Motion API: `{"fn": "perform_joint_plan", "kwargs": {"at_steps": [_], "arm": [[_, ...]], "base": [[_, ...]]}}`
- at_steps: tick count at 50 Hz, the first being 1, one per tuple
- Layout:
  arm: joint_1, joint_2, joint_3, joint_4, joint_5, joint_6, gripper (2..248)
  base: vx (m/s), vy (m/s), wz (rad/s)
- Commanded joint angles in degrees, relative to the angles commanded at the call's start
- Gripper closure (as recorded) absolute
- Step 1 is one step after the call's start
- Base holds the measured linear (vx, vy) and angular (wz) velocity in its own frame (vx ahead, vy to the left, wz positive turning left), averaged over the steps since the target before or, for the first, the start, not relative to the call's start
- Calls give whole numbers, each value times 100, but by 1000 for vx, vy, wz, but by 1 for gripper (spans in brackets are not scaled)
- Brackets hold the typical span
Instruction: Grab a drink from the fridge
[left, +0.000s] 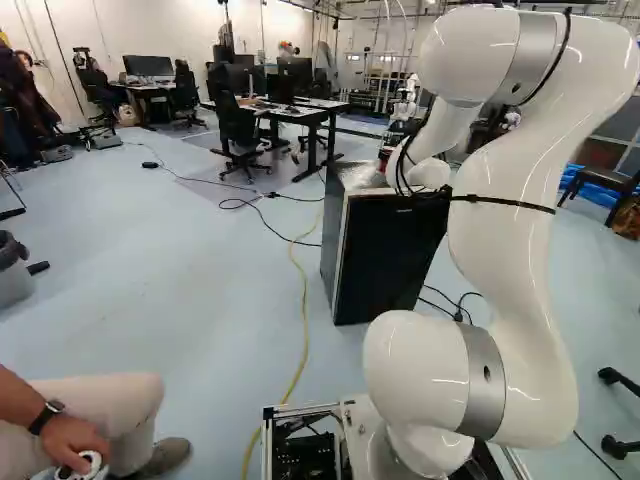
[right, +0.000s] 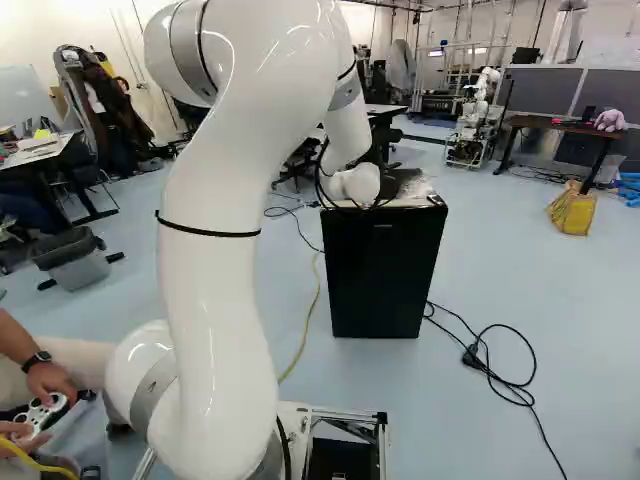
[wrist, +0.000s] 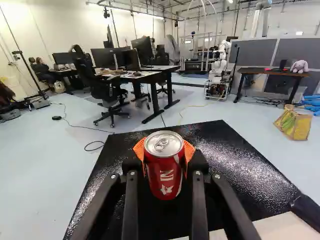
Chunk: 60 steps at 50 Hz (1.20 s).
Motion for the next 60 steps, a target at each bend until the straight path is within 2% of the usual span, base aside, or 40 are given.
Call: {"fn": "perform_joint_plan", "kwargs": {"at_steps": [30,60], "arm": [[348,693,879,365,1,-260,155],[930,1850,2346,973,2,-695,155]], "base": [[0,0,0],[0,0,0]]}}
